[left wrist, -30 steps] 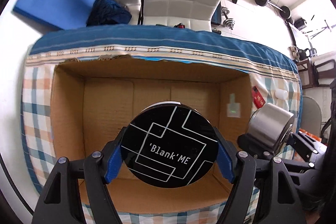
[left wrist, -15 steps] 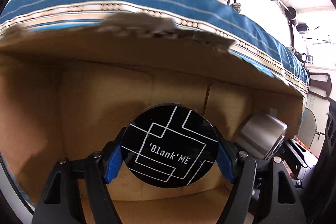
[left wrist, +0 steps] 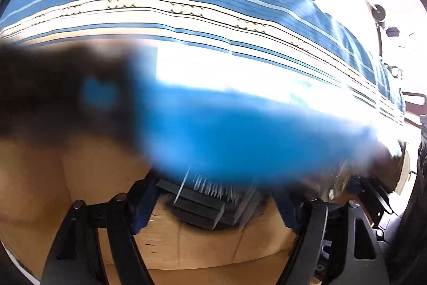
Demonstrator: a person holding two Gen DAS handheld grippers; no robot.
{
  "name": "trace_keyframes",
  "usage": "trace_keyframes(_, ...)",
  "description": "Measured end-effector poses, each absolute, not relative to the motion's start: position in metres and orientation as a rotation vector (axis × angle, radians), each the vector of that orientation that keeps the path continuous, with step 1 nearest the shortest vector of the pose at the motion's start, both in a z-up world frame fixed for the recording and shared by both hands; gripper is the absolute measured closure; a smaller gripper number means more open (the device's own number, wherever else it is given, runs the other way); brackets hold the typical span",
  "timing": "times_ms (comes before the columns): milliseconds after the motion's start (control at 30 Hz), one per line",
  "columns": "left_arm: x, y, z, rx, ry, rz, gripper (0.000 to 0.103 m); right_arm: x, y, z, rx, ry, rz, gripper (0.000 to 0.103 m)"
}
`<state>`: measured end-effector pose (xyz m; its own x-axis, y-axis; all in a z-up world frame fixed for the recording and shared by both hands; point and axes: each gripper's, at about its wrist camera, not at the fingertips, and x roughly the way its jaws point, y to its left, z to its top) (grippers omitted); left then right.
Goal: Organize rigid objects
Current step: 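Lower the black tin into the box with the left tool while the right tool lowers the canister beside it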
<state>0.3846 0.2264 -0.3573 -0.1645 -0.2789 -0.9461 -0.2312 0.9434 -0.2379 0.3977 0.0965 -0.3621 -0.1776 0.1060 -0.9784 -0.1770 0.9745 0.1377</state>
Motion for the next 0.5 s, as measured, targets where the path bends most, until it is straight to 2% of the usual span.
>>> trace_keyframes(167,0.383,0.229,-0.347,-0.366,1.752,-0.045,0.011,0.393,0.098,-0.356,-0.054,1.716,0.245,0.026)
trace_keyframes(267,0.378,0.230,-0.333,-0.353,1.739,-0.044,0.010,0.385,0.098,-0.345,-0.059,1.713,0.254,0.024)
trace_keyframes(300,0.376,0.231,-0.329,-0.347,1.737,-0.039,0.005,0.383,0.097,-0.342,-0.062,1.712,0.259,0.023)
trace_keyframes(333,0.373,0.231,-0.324,-0.339,1.733,-0.031,0.001,0.378,0.096,-0.336,-0.060,1.709,0.269,0.019)
trace_keyframes(400,0.368,0.233,-0.312,-0.315,1.719,-0.005,0.000,0.368,0.095,-0.326,-0.054,1.699,0.273,0.016)
trace_keyframes(467,0.362,0.233,-0.298,-0.281,1.698,0.009,0.000,0.356,0.097,-0.317,-0.059,1.680,0.270,0.003)
trace_keyframes(500,0.358,0.233,-0.290,-0.262,1.684,0.016,0.000,0.349,0.097,-0.311,-0.053,1.666,0.276,0.000)
